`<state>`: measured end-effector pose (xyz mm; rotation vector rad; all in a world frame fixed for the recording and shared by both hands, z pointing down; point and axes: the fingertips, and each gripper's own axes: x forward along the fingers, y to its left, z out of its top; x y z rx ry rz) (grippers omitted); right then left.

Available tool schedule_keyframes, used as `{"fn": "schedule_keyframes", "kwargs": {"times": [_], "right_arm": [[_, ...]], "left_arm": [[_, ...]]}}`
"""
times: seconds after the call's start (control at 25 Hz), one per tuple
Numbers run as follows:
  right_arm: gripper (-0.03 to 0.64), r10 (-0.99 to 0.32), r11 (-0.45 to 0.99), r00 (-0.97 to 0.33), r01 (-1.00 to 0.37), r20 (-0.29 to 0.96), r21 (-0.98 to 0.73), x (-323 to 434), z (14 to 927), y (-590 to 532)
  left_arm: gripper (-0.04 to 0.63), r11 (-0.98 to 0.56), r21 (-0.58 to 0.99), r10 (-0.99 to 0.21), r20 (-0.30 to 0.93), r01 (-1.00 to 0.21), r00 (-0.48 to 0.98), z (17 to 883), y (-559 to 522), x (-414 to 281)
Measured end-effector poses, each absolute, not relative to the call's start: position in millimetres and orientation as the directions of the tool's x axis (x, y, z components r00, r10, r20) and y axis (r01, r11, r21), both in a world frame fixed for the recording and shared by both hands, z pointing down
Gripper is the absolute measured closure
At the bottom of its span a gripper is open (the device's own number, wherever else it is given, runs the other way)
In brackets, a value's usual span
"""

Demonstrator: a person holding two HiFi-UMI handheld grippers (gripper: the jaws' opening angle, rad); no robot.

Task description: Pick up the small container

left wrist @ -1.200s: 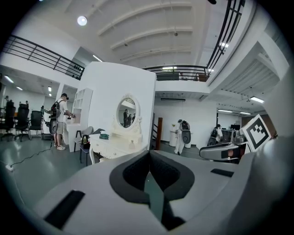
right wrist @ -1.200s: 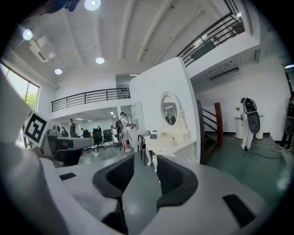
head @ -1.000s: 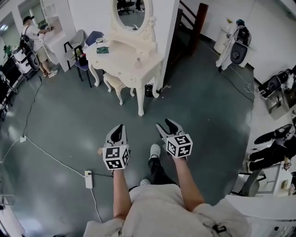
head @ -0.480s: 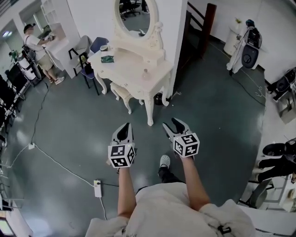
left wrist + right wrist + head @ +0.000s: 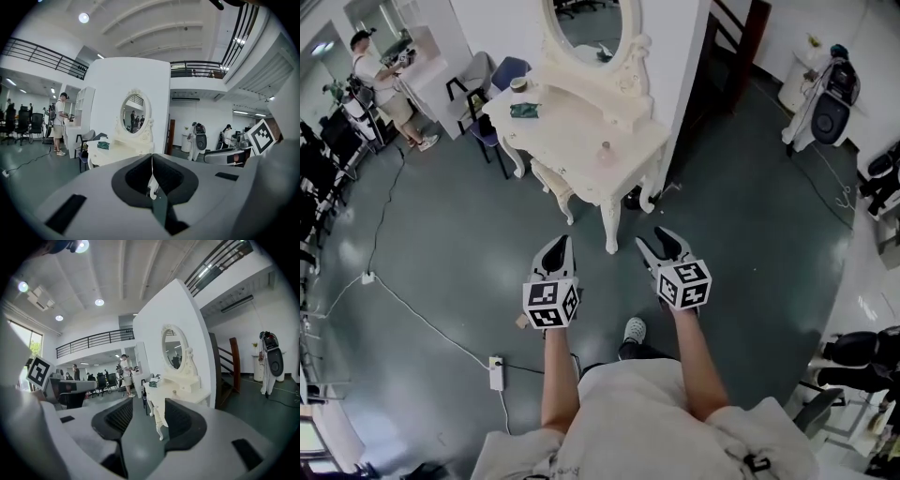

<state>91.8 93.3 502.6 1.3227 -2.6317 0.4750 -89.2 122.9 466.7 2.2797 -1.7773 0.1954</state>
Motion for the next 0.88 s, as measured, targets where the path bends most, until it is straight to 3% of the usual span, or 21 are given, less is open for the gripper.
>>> {"fn": "schedule_keyframes", "kwargs": {"times": [0.48,0.88], "right_arm": [[0.396,-0.723,0.574,-0.628,-0.778,0.288,-0.257,119,522,10],[0.396,-0.712,0.592,-0.647,-0.762,0.274,-0.263,107,529,-45]], "left_arm": [[0.568,-0.217,0.075,-0.917,0.325,-0.973,0.23,488,44,-49],[0.568,-0.184,0.058,-0.929,0.316,-0.981,0.193,490,-4,-67]]}}
